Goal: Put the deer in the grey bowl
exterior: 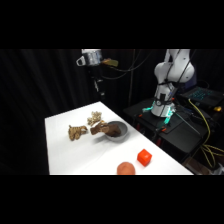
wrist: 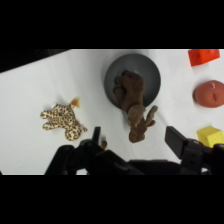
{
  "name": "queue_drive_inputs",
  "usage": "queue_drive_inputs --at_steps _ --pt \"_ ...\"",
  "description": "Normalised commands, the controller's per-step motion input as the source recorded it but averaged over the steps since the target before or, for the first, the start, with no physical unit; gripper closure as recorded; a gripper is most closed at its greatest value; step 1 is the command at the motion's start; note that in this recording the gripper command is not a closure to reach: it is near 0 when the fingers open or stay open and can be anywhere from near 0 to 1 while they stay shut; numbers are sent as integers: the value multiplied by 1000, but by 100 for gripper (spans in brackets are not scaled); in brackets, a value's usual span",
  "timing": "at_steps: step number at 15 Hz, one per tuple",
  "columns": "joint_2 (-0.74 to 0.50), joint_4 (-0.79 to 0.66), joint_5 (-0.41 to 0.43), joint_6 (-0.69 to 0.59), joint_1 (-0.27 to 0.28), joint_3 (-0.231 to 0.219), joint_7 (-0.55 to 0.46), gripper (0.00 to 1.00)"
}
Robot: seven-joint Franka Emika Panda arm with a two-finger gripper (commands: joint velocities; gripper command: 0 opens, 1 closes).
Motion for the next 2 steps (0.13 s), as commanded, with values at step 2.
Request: queue_drive_inputs --at_steps 2 --pt "185 226 202 52 -5 -23 -131 0"
